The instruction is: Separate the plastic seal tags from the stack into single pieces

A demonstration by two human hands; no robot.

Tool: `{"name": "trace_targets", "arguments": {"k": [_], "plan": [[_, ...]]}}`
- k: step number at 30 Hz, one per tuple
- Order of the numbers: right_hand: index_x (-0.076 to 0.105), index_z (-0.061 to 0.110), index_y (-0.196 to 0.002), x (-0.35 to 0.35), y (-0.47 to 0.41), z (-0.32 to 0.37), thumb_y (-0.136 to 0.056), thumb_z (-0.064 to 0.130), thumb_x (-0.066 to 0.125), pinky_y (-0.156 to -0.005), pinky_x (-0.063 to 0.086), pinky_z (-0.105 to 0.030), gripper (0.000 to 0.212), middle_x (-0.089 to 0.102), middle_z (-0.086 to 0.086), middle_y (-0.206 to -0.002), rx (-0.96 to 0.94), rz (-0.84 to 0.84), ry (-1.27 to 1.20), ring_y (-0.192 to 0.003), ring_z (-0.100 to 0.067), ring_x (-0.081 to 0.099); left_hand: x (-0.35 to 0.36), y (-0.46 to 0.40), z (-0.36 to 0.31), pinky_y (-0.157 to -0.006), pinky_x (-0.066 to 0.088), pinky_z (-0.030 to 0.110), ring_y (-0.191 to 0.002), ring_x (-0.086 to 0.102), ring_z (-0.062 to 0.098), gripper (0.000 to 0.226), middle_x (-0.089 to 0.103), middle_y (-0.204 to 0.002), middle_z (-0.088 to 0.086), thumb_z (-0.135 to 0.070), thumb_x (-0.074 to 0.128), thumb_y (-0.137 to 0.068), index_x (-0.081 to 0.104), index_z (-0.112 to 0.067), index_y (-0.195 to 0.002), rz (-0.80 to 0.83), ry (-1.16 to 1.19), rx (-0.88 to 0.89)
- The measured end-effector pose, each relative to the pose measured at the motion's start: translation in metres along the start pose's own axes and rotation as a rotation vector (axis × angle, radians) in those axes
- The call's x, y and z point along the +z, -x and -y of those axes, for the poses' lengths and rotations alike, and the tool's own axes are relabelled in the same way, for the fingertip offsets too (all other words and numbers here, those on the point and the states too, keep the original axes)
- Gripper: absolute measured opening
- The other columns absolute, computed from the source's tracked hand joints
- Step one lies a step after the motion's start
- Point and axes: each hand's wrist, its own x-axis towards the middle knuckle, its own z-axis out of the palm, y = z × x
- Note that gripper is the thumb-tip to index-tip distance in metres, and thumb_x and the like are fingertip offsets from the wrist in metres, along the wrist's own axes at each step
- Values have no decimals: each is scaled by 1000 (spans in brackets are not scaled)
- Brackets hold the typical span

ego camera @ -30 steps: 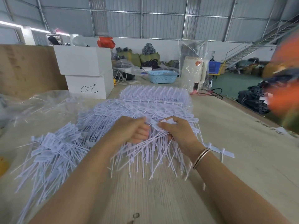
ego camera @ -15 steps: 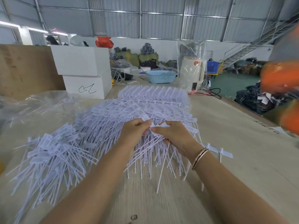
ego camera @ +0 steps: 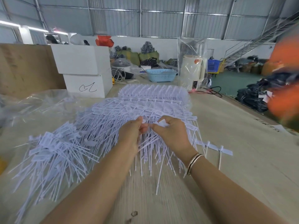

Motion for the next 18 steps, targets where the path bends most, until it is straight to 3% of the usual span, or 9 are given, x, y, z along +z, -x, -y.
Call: {"name": "trace_targets", "arguments": {"k": [4, 6, 8, 10, 13, 16, 18], "plan": [[60, 6, -59, -15, -3, 8, -81, 18, 74, -45, 33, -15, 28, 51, 9, -45, 79, 129, -94, -40, -4, 42, -3, 0, -1, -46, 37, 18, -51, 62, 2, 21, 68, -67, -3, -26, 59, -92, 65, -13, -76, 50, -180, 117], [66, 3, -65, -26, -5, 10, -79, 25, 75, -53, 37, -24, 28, 56, -4, -57, 165, 183, -92, -53, -18, 49, -6, -1, -3, -52, 38, 20, -56, 61, 7, 15, 69, -72, 0, -20, 60, -90, 70, -15, -80, 123, -219, 86], [68, 11, -65, -33, -7, 8, -78, 26, 75, -55, 37, -28, 22, 57, -8, -63, 211, 166, -92, -61, -22, 48, -10, -2, -5, -60, 43, 22, -63, 60, 12, 9, 70, -78, 5, -18, 65, -87, 73, -15, -86, 189, -250, 51], [66, 15, -65, -32, -7, 6, -79, 24, 75, -50, 36, -25, 19, 56, -6, -62, 216, 137, -102, -57, -21, 47, -15, -4, -3, -70, 49, 23, -70, 63, 15, 4, 72, -81, 6, -19, 70, -85, 73, -16, -84, 208, -298, 51], [60, 12, -65, -24, -10, 6, -81, 19, 74, -43, 34, -21, 22, 50, -2, -53, 220, 97, -130, -42, -13, 42, -19, -1, -4, -55, 49, 15, -57, 63, 6, 3, 71, -66, -1, -16, 74, -81, 74, -15, -83, 257, -320, 63], [58, 12, -65, -16, -12, 6, -80, 16, 75, -39, 36, -19, 23, 52, 3, -50, 258, 115, -158, -39, -8, 45, -22, -1, -4, -73, 53, 22, -71, 67, 12, 6, 74, -77, 0, -18, 73, -81, 75, -19, -87, 267, -418, 97], [58, 13, -65, -10, -11, 5, -78, 16, 77, -42, 38, -20, 23, 54, 3, -54, 279, 143, -148, -44, -8, 48, -25, 1, -8, -69, 53, 19, -70, 69, 10, 6, 74, -76, -3, -23, 69, -85, 74, -23, -83, 305, -530, 114]]}}
